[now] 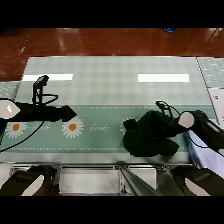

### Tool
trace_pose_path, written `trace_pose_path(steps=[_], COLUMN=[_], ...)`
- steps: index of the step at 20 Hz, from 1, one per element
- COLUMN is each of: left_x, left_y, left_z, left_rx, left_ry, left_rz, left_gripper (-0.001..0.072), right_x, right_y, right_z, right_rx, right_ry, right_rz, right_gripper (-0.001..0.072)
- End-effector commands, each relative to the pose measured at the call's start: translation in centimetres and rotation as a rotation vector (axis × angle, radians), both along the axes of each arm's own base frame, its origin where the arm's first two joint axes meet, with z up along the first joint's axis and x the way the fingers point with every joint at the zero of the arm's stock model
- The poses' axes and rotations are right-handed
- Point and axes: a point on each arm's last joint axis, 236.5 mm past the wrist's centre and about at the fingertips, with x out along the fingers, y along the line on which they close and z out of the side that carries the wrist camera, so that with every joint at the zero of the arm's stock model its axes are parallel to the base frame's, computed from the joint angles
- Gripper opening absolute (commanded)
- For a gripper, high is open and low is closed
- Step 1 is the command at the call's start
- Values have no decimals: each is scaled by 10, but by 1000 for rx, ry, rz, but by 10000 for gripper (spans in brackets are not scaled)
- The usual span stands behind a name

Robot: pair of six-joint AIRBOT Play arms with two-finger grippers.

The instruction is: Fold the shirts.

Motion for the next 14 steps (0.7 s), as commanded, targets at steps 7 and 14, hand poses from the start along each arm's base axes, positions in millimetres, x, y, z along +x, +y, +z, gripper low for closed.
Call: trace_pose_path(steps=[7,14], left_x=[27,43], left_y=[52,76], left_z=[17,60], left_rx=[115,23], left_ry=[-96,-174], left_rz=[92,240], left_gripper=[506,506], right_x=[73,141], right_y=[12,4], right_z=[76,324], right_rx=[51,130], right_ry=[-262,-822], right_rz=[47,70], right_gripper=[21,21])
